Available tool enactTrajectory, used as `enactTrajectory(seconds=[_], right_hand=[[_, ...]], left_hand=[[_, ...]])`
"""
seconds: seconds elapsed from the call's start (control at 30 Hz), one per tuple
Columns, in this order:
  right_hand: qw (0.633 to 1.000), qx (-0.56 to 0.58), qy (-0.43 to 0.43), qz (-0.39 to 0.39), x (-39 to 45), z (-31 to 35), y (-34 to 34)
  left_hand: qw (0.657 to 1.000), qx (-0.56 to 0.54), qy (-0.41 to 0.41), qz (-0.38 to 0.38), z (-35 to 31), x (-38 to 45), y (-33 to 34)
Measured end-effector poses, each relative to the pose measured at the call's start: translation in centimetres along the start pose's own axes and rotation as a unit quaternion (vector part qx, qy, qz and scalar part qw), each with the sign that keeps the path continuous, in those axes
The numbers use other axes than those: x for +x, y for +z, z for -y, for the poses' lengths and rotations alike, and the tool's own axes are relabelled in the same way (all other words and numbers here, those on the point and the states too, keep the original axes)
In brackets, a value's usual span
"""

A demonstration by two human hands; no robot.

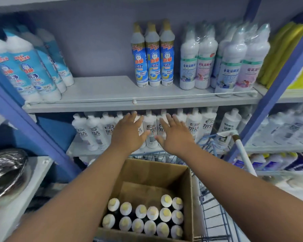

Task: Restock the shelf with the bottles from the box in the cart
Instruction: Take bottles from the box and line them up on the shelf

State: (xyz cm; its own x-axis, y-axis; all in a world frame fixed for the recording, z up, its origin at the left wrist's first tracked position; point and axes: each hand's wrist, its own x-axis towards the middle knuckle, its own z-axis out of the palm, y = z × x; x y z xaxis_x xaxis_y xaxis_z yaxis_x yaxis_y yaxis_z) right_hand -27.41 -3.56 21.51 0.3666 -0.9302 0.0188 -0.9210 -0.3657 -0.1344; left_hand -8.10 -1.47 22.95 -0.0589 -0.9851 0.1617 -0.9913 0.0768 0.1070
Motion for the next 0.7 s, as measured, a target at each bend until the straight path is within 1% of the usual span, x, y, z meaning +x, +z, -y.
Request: enactTrajectory(seconds=[0.17, 0.3, 0.37, 0.47, 0.6, 0.7], right_hand=[[0.999, 0.007, 0.001, 0.034, -2.5, -0.5, 3.5], [0.997, 0.021, 0.004, 0.080, -4.1, -0.7, 6.8], [0.995, 0.027, 0.005, 0.095, -4.8, -0.8, 8.6], [0.993, 0.037, 0.017, 0.107, -5.6, -1.0, 11.4], [0.988, 0.048, 0.049, 0.135, -6.6, -1.1, 14.4], [0.983, 0.047, 0.073, 0.163, -7.1, -1.3, 16.6]], left_hand=[[0.999, -0.029, -0.010, 0.045, -0.6, -2.8, 3.2], [0.994, -0.034, -0.022, 0.103, -0.6, -4.2, 6.7], [0.991, -0.036, -0.015, 0.126, -0.7, -4.7, 8.1], [0.989, -0.048, -0.003, 0.141, -0.4, -5.3, 10.3], [0.980, -0.049, 0.014, 0.194, 0.1, -5.5, 13.3], [0.974, -0.053, 0.031, 0.219, 0.2, -5.7, 15.8]])
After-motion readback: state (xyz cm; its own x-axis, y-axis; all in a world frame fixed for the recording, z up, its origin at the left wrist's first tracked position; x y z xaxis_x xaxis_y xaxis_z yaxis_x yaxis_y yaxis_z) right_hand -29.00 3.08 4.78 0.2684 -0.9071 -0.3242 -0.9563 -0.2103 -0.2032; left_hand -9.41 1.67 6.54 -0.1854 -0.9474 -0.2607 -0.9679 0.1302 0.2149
